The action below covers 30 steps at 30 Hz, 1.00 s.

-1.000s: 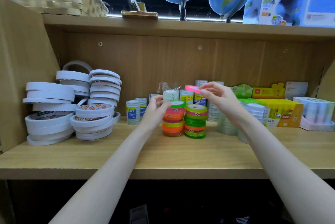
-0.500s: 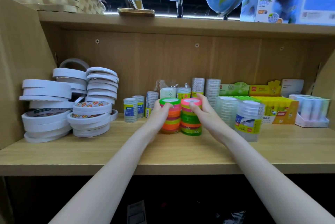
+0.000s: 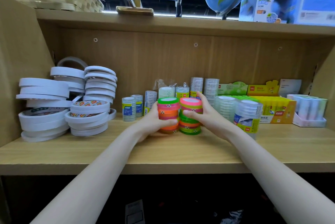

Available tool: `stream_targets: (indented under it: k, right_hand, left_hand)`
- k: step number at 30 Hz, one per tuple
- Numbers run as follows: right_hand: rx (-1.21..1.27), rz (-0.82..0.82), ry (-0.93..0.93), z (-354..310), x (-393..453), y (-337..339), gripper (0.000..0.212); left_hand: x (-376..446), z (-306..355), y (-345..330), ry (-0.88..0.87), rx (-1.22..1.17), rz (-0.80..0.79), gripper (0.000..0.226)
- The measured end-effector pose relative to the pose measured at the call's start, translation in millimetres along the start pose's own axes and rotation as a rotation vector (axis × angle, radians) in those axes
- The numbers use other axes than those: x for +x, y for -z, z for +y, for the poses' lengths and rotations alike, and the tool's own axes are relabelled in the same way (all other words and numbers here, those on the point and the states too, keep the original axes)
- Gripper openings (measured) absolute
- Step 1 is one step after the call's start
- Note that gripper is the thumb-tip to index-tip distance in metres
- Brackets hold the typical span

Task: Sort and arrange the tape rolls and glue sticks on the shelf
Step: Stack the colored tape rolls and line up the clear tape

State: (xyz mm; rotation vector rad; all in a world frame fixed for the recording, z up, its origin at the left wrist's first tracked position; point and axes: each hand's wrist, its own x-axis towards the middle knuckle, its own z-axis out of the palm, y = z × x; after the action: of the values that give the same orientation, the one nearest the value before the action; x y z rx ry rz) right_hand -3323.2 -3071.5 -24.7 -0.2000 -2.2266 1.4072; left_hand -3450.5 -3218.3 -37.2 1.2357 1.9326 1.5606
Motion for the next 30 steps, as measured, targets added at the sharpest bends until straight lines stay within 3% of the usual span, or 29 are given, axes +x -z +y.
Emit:
stream_targets:
  k: [2,10,15,22,26,30]
  right_hand:
    - [-0.013,-0.034,-0.018,3.5,-2.2,2.7,0.102]
    - [-0.252,0.058,0.028,9.1,-1.7,0.3,0.104]
    - [-0.297,-0.024,-0.019,10.9,-8.1,6.3,0.116]
    - [-0.512,0.098,0.071,9.8,-8.9,3.0,0.111]
    - [-0.364,0.032,0.003,12.4,-8.5,6.3,0.112]
    - [-0.117,0.040,-0.058,12.2,-10.0,11.9,0.089]
  left_hand:
    - [-2.8,-1.2,4.2,0.009,0.038,-0.004,0.082]
    - [-1.6,-3.0,1.4,-0.036,0.212,0.075,0.087]
    - [-4.3,-0.5,4.5,-0.004,0.207,-0.001,0.089]
    - [-6.9,2.5,-2.6,-0.014,0.291,0.055,0.091]
    - [-10.4,5.8,6.1,0.053,0.195,-0.052,0.083]
    - [-13.9,4.8,18.9,0.103,0.144,-0.107,0.077]
